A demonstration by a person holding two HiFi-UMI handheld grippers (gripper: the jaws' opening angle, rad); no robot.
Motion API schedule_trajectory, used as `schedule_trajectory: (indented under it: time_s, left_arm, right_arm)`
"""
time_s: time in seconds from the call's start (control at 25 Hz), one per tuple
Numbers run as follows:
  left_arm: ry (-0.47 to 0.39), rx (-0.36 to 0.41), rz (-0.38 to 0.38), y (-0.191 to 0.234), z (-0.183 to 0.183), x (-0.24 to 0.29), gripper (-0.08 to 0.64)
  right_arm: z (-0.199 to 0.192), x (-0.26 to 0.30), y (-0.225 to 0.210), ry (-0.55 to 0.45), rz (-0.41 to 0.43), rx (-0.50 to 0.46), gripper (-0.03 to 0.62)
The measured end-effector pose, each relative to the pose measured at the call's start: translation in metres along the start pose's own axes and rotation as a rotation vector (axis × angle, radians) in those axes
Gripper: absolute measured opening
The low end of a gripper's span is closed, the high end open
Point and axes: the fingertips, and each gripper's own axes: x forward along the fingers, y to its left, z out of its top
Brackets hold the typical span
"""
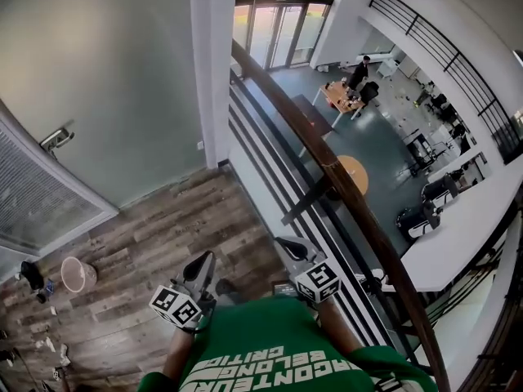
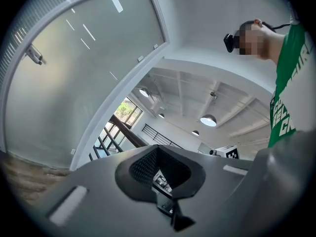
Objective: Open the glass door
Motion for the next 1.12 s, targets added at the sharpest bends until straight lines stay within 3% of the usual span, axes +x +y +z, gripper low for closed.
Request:
schedule_trajectory:
  time_s: [0.52,1.12]
  left_arm:
    - [-0.047,-0.018,0.139,0.052,0.021,0.0,0.017]
    - [-0.186,0.043,0.359,0.104,0.082,0.061,0.017]
  right_arm:
    - [0.012,0.072,-0.009,0.037,0.138,-0.023,-0.006]
    - [0.072,0.187,-0.088,-0.001,0.375,-0.085,-0.006]
